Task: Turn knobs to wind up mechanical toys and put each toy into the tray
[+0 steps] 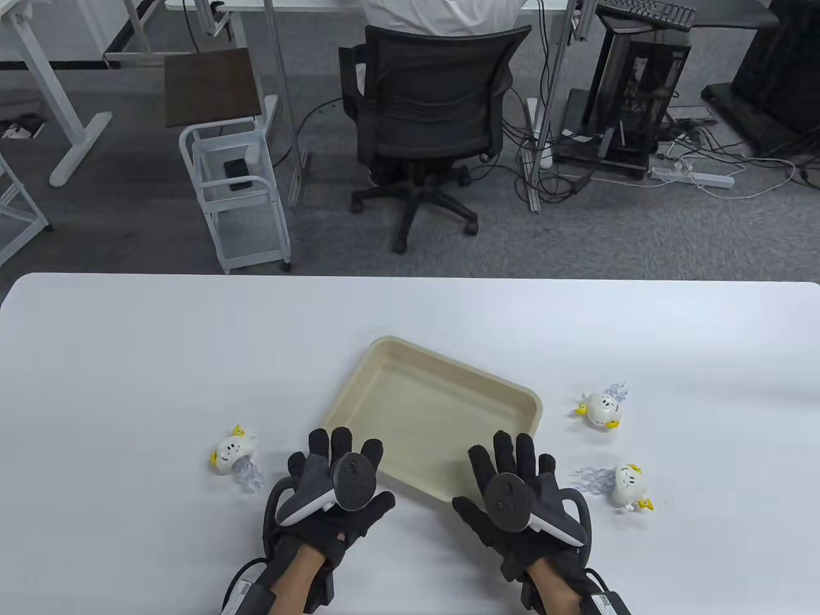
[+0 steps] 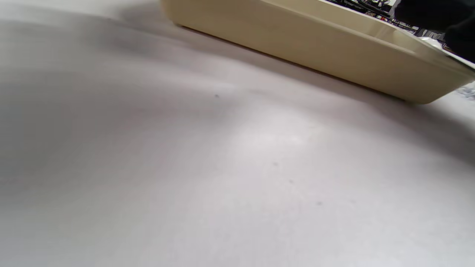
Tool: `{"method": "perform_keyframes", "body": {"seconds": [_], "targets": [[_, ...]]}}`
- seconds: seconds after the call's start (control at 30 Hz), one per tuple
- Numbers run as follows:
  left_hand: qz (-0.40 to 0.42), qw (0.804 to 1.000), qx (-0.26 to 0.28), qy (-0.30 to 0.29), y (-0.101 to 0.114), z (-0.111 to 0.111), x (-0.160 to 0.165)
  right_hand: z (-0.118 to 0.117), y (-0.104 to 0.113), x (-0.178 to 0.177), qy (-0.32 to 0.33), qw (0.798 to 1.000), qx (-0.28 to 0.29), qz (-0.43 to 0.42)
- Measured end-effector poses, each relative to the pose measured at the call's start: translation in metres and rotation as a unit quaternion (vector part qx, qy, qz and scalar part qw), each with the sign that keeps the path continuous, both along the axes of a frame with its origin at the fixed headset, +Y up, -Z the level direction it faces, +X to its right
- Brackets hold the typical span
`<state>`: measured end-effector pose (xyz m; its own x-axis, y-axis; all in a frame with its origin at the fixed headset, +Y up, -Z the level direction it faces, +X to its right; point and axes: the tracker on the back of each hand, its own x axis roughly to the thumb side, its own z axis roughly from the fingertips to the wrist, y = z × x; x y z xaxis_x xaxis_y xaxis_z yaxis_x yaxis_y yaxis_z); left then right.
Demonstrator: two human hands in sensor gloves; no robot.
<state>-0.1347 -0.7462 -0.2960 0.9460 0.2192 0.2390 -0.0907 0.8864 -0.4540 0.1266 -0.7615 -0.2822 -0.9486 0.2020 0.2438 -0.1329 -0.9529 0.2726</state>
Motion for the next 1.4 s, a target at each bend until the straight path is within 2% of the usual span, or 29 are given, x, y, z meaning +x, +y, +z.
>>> {"method": "perform_keyframes", "body": {"seconds": [0.3, 0.47, 0.53, 0.6, 0.67, 0.7, 0.77, 0.83, 0.97, 1.2, 1.27, 1.4], "targets": [[0.004, 1.000, 0.003, -0.003, 0.000, -0.002, -0.001, -0.001, 0.001, 0.000, 0.001, 1.000, -0.005, -0.001], [0.017, 1.000, 0.011, -0.004, 0.001, -0.002, -0.002, -0.007, 0.016, 0.012, -0.023, 1.000, 0.015, -0.013], [0.017, 1.000, 0.008, -0.005, 0.001, -0.002, -0.002, -0.012, 0.035, 0.029, -0.070, 0.996, 0.049, -0.006], [0.017, 1.000, 0.006, -0.007, 0.000, -0.002, -0.001, -0.015, 0.055, 0.060, -0.155, 0.982, 0.104, 0.015], [0.016, 1.000, 0.005, -0.008, 0.000, -0.002, -0.001, -0.016, 0.060, 0.094, -0.239, 0.959, 0.148, 0.026], [0.016, 1.000, 0.003, -0.009, 0.000, -0.002, -0.001, -0.016, 0.057, 0.109, -0.275, 0.951, 0.139, 0.028], [0.016, 1.000, 0.001, -0.011, -0.001, -0.002, 0.000, -0.017, 0.045, 0.133, -0.330, 0.942, 0.047, 0.031], [0.015, 1.000, 0.001, -0.014, -0.001, -0.002, 0.001, -0.015, 0.035, 0.145, -0.359, 0.933, 0.008, 0.022], [0.015, 1.000, 0.001, -0.014, -0.001, -0.002, 0.001, -0.018, 0.021, 0.156, -0.359, 0.929, -0.079, 0.033], [0.016, 1.000, -0.001, -0.012, -0.002, -0.002, 0.001, -0.024, 0.005, 0.150, -0.306, 0.945, -0.077, 0.084], [0.017, 1.000, 0.000, -0.012, -0.002, -0.002, 0.001, -0.024, 0.006, 0.151, -0.316, 0.944, -0.042, 0.082], [0.022, 1.000, 0.004, -0.012, -0.001, -0.003, 0.000, -0.022, 0.016, 0.149, -0.309, 0.947, -0.029, 0.080]]}}
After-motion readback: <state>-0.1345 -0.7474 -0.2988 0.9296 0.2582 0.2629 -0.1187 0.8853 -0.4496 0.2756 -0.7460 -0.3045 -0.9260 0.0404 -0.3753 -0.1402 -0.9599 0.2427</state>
